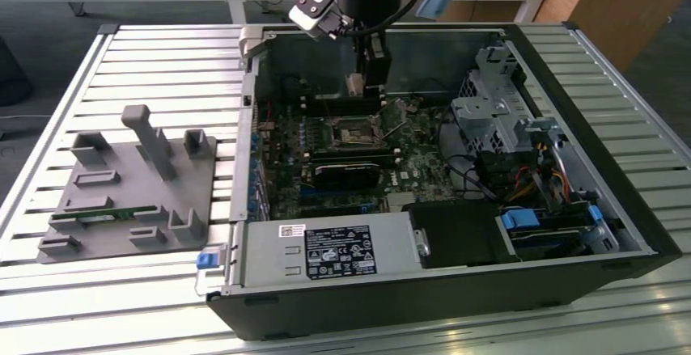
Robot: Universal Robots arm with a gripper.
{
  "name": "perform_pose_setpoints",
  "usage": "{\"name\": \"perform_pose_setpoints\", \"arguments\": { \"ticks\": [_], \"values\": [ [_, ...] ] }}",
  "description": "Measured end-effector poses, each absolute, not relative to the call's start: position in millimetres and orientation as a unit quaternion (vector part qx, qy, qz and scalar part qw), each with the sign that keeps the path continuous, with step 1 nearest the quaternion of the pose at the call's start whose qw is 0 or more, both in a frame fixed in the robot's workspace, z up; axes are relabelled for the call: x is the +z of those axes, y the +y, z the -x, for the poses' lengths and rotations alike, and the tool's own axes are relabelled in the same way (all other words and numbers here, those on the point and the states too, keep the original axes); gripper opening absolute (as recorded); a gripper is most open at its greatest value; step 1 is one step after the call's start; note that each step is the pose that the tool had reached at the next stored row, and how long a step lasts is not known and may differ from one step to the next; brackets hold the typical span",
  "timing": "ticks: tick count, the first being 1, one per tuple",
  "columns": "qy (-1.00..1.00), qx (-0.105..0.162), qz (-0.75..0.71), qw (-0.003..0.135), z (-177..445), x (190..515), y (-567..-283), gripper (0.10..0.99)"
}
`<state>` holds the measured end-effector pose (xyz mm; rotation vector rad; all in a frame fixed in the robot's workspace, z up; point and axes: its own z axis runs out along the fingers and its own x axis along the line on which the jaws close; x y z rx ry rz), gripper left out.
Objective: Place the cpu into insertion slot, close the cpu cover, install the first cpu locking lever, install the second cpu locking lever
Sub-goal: 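Place the cpu into insertion slot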
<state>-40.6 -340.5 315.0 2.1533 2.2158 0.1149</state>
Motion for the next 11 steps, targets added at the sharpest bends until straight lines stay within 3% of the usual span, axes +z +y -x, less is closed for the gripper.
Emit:
{"name": "perform_pose_setpoints", "arguments": {
  "ticks": [11],
  "values": [
    [0.716, 0.037, -0.696, 0.025, 40.6, 307.8, -340.5, 0.541]
  ]
}}
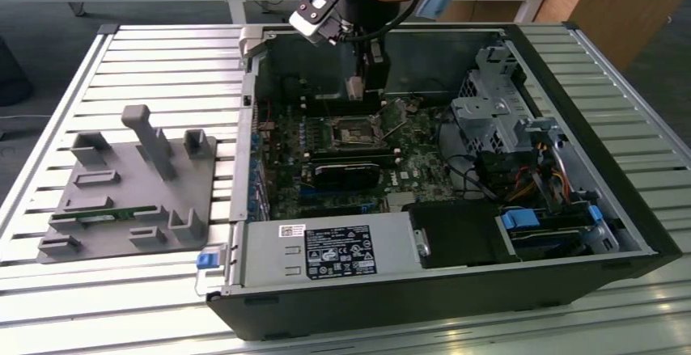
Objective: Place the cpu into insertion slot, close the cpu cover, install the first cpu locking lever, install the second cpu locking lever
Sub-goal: 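Place the cpu into insertion slot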
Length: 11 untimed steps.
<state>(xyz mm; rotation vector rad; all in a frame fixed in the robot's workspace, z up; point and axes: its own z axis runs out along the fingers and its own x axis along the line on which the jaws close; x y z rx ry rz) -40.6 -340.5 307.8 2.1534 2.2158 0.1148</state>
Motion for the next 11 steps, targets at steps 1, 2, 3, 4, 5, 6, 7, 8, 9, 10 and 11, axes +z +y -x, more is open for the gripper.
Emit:
{"name": "perform_pose_setpoints", "arguments": {
  "ticks": [1, 2, 3, 4, 5, 6, 7, 8, 9, 10, 11],
  "values": [
    [0.716, 0.037, -0.696, 0.025, 40.6, 307.2, -340.5, 0.541],
    [0.716, 0.037, -0.696, 0.025, 40.6, 306.7, -340.5, 0.541],
    [0.716, 0.037, -0.696, 0.025, 40.6, 306.2, -340.5, 0.541],
    [0.716, 0.037, -0.696, 0.025, 40.6, 305.6, -340.5, 0.541],
    [0.716, 0.037, -0.696, 0.025, 40.6, 305.0, -340.5, 0.541],
    [0.716, 0.037, -0.696, 0.025, 40.6, 304.5, -340.5, 0.541],
    [0.716, 0.037, -0.696, 0.025, 40.6, 304.1, -340.5, 0.541],
    [0.716, 0.037, -0.696, 0.025, 40.6, 303.5, -340.5, 0.541],
    [0.716, 0.037, -0.696, 0.025, 40.6, 303.0, -340.5, 0.541],
    [0.716, 0.037, -0.696, 0.025, 40.6, 302.4, -340.5, 0.541],
    [0.716, 0.037, -0.696, 0.025, 40.6, 301.7, -340.5, 0.541]
  ]
}}
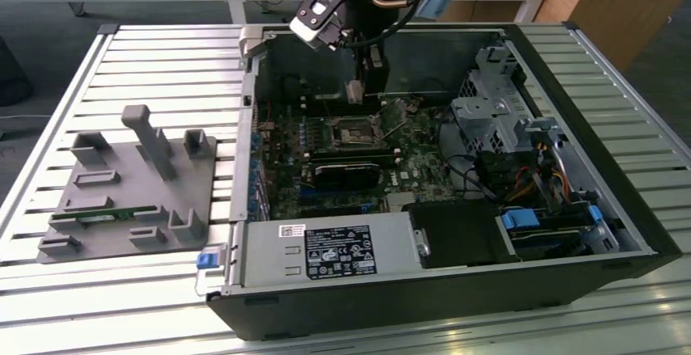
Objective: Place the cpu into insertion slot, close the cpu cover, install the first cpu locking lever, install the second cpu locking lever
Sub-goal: 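Place the cpu into insertion slot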
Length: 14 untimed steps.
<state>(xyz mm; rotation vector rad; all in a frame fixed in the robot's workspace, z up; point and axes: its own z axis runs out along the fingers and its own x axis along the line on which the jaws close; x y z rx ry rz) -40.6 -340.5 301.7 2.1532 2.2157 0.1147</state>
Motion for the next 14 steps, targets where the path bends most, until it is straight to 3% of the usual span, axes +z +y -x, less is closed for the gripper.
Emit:
{"name": "perform_pose_setpoints", "arguments": {
  "ticks": [14],
  "values": [
    [0.716, 0.036, -0.696, 0.026, 41, 289, -340, 0.541]
  ]
}}
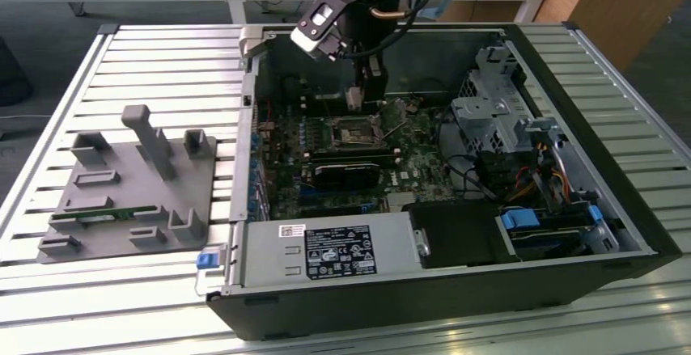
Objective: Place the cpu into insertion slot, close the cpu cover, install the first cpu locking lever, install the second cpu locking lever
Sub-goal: 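Place the cpu into insertion slot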
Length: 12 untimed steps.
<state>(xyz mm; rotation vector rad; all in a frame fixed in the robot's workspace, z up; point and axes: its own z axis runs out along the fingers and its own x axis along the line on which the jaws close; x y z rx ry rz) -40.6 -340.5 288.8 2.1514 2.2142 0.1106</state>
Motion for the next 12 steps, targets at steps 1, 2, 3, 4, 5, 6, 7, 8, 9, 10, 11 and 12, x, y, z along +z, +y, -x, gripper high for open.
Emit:
{"name": "perform_pose_setpoints", "arguments": {
  "ticks": [1, 2, 3, 4, 5, 6, 7, 8, 9, 10, 11, 12],
  "values": [
    [0.716, 0.036, -0.696, 0.026, 40.6, 287.9, -340.5, 0.541],
    [0.716, 0.036, -0.696, 0.026, 40.6, 287.1, -340.5, 0.541],
    [0.716, 0.036, -0.696, 0.026, 40.6, 286.4, -340.5, 0.541],
    [0.716, 0.036, -0.696, 0.026, 40.6, 285.7, -340.5, 0.541],
    [0.716, 0.036, -0.696, 0.026, 40.6, 285.1, -340.5, 0.541],
    [0.716, 0.036, -0.696, 0.026, 40.6, 284.4, -340.5, 0.541],
    [0.716, 0.036, -0.696, 0.026, 40.6, 283.8, -340.5, 0.541],
    [0.716, 0.036, -0.696, 0.026, 40.6, 283.2, -340.5, 0.541],
    [0.717, 0.036, -0.696, 0.026, 40.6, 282.5, -340.5, 0.541],
    [0.716, 0.036, -0.696, 0.026, 40.6, 281.9, -340.5, 0.541],
    [0.716, 0.036, -0.696, 0.026, 40.6, 281.1, -340.5, 0.541],
    [0.716, 0.036, -0.696, 0.026, 40.6, 280.4, -340.5, 0.541]
  ]
}}
